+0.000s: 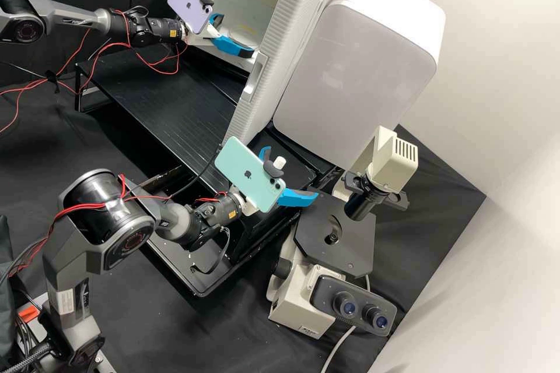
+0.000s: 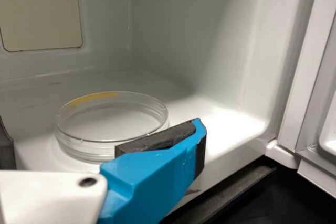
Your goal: Take the petri dish out of the incubator
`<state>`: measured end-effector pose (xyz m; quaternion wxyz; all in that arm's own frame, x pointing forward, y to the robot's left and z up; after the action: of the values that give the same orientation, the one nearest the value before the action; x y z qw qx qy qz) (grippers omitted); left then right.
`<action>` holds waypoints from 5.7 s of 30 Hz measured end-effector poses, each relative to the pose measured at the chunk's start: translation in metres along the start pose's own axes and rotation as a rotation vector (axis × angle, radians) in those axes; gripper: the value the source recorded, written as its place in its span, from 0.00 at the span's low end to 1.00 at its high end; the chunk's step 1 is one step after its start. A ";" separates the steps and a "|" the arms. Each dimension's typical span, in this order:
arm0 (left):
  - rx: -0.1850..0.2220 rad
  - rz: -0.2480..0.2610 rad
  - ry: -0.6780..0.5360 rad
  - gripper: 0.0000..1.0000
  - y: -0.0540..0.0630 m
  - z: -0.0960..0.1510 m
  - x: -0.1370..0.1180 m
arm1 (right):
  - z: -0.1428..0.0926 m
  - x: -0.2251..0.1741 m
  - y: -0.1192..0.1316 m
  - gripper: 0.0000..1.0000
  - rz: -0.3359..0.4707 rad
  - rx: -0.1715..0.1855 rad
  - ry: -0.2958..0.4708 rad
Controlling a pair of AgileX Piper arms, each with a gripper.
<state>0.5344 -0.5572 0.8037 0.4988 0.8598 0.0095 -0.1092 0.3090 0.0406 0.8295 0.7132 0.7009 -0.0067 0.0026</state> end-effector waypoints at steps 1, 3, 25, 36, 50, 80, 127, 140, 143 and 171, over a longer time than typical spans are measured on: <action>-0.006 0.007 0.001 1.00 -0.001 -0.001 0.001 | 0.000 0.000 0.000 1.00 0.000 0.000 0.000; -0.013 0.014 0.008 1.00 -0.004 -0.002 0.003 | 0.000 0.000 0.000 1.00 0.000 0.000 0.000; -0.008 0.026 0.046 1.00 -0.005 -0.002 0.008 | 0.000 0.000 0.000 1.00 0.000 0.000 0.000; 0.047 -0.027 0.028 1.00 -0.003 0.005 0.010 | 0.000 0.000 0.000 1.00 0.000 0.000 0.000; 0.040 -0.063 -0.012 0.00 -0.003 0.013 0.011 | 0.000 0.000 0.000 1.00 0.000 0.000 0.000; 0.021 -0.119 -0.001 0.00 -0.002 0.012 0.008 | 0.000 0.000 0.000 1.00 0.000 0.000 0.000; 0.045 -0.074 0.008 0.00 0.000 0.013 0.016 | 0.000 0.000 0.000 1.00 0.000 0.000 0.000; 0.040 -0.079 0.006 0.00 -0.001 0.013 0.016 | 0.000 0.000 0.000 1.00 0.000 0.000 0.000; 0.040 -0.079 0.006 0.00 -0.001 0.013 0.016 | 0.000 0.000 0.000 1.00 0.000 0.000 0.000; 0.028 -0.084 0.001 0.00 -0.002 0.014 0.016 | 0.000 0.000 0.000 1.00 0.000 0.000 0.000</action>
<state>0.5474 -0.5697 0.7924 0.4817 0.8655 0.0443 -0.1298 0.3090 0.0406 0.8295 0.7132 0.7009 -0.0067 0.0026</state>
